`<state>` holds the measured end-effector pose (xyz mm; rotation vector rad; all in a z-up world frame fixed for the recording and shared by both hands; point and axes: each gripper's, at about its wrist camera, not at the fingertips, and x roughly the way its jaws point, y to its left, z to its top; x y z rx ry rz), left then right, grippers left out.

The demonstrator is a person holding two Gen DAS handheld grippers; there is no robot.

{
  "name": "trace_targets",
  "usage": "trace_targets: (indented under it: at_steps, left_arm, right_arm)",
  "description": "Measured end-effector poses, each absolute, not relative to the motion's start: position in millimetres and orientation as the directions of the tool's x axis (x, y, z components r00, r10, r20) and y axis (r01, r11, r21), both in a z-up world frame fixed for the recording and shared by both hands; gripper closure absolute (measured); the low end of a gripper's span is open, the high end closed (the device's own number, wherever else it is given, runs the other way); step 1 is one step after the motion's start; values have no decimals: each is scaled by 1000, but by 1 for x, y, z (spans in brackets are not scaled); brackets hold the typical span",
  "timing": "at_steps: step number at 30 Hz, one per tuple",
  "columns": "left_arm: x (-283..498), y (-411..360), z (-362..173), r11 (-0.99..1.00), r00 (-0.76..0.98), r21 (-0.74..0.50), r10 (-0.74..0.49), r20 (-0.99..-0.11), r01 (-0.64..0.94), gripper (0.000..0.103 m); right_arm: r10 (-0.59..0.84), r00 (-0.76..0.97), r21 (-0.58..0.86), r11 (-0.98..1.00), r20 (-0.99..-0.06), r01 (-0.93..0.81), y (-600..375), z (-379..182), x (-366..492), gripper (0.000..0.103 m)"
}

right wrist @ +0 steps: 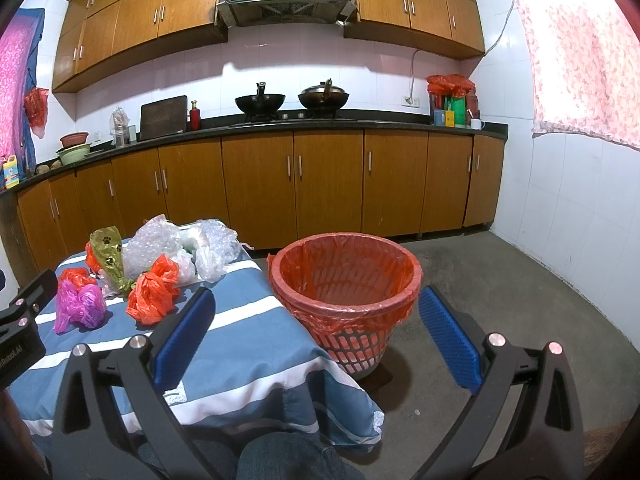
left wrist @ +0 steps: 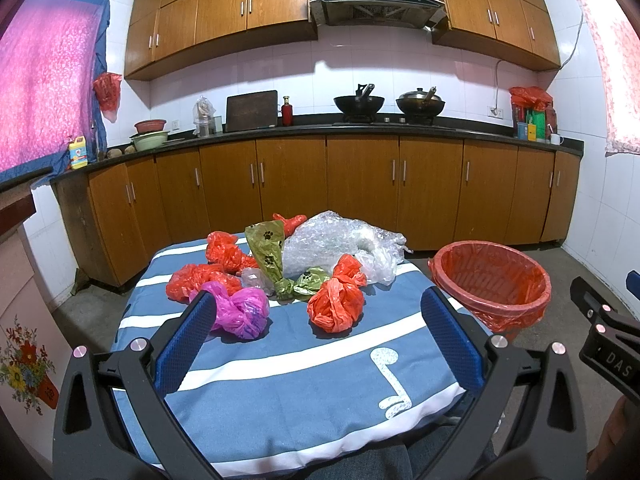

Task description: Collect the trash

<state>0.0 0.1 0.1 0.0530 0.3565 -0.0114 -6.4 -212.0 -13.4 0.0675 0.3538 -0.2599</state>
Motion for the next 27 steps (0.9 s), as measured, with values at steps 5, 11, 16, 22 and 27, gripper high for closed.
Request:
trace_targets:
  at_steps: [5, 11, 16, 22, 27]
  left_arm:
    - [1, 1, 0, 999, 935, 51, 3, -354, 16, 2]
    - [7, 10, -5, 999, 926, 44, 11, -378, 6, 2]
    - [17, 22, -15, 999, 912, 26, 32, -410, -24, 2]
    - [31, 52, -23, 996, 898, 28, 91, -430, -87, 2]
    - [42, 86, -25, 985, 893, 40, 169, -418, -167, 2]
  right_arm:
    - [-239, 905, 23, 964, -353, 264, -215, -14, -7, 4]
    - [-244, 895, 25, 962, -373, 273, -215, -19, 2, 4]
    - [-230, 886, 15, 966, -402, 257, -212, -29, 17, 4]
    - [-154, 880, 30, 982, -449, 188, -198, -34, 49, 7]
    - [-42, 870, 87, 991, -492, 97, -177, -33, 91, 15]
